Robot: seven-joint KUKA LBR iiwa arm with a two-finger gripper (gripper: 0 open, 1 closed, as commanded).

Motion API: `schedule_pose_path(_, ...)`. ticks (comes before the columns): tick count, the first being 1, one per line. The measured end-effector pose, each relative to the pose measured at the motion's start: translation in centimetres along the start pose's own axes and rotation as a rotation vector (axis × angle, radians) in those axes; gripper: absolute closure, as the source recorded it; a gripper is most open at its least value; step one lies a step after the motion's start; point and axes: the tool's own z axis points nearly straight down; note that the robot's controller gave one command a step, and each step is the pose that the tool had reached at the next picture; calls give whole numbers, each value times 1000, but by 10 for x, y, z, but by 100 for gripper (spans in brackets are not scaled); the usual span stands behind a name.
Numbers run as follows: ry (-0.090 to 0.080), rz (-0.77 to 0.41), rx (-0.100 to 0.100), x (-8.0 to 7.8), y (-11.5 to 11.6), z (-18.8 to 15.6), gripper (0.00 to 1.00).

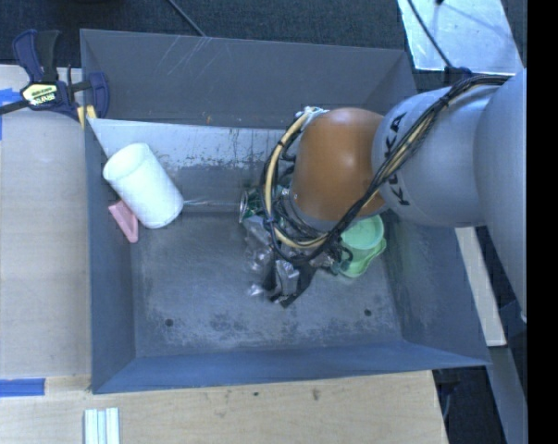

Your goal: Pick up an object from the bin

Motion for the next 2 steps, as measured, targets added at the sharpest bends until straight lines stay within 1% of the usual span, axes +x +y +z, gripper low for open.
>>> schedule_pose_path(1,9,-9,-2,1,-5,-39,100)
schedule_pose_path(2,-9,-20,3,-9,-26,-54,100)
